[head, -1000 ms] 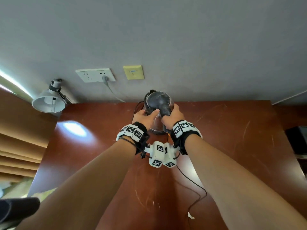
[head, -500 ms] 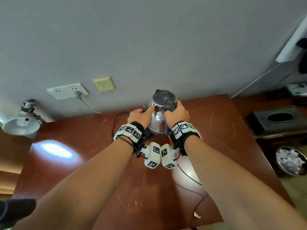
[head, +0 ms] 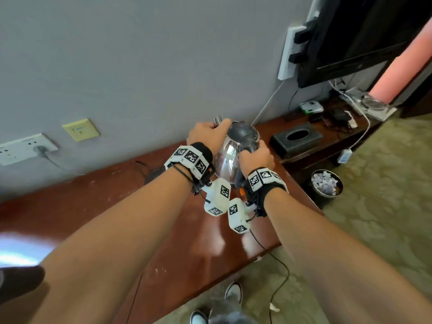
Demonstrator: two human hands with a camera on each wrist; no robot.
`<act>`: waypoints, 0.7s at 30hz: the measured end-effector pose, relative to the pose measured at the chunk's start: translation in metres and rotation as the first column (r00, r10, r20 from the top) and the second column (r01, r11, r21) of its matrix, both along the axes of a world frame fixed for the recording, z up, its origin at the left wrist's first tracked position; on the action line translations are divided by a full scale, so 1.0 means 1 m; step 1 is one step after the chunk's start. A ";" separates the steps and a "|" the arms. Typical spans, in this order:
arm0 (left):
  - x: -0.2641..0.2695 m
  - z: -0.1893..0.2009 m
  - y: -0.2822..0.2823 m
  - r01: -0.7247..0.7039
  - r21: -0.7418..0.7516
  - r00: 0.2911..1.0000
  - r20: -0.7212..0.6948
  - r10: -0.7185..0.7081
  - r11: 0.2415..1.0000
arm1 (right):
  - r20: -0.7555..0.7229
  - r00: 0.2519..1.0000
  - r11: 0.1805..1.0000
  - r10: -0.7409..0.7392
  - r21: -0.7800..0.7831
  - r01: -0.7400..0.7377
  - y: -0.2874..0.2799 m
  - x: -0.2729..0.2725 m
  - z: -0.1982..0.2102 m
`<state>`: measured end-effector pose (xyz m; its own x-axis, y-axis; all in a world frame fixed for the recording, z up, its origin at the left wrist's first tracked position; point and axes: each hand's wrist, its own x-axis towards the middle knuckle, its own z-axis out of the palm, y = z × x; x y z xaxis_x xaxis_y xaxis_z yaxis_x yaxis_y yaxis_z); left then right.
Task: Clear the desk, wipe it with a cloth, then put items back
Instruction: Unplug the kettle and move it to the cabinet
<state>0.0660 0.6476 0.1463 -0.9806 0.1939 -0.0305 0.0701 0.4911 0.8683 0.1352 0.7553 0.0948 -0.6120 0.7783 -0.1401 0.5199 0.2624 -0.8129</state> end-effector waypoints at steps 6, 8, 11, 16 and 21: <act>0.038 0.000 0.048 0.051 -0.027 0.998 0.031 -0.050 0.998 | -0.009 0.997 0.997 -0.074 0.008 0.074 0.056 0.044 0.004; 0.048 -0.006 0.056 0.023 -0.061 0.999 0.035 -0.021 0.998 | 0.001 0.997 0.997 -0.083 -0.010 0.083 0.071 0.055 0.000; 0.060 -0.015 0.066 -0.043 -0.104 0.998 0.044 0.048 0.994 | 0.013 0.997 0.995 -0.079 -0.061 0.080 0.091 0.064 -0.003; 0.075 -0.026 0.072 -0.156 -0.118 0.985 0.050 0.163 0.981 | 0.023 1.000 0.997 0.015 -0.073 -0.014 0.111 0.070 -0.012; 0.080 -0.044 0.067 -0.161 -0.277 0.975 0.104 0.196 0.947 | 0.024 0.996 0.995 0.080 -0.053 -0.079 0.125 0.068 -0.016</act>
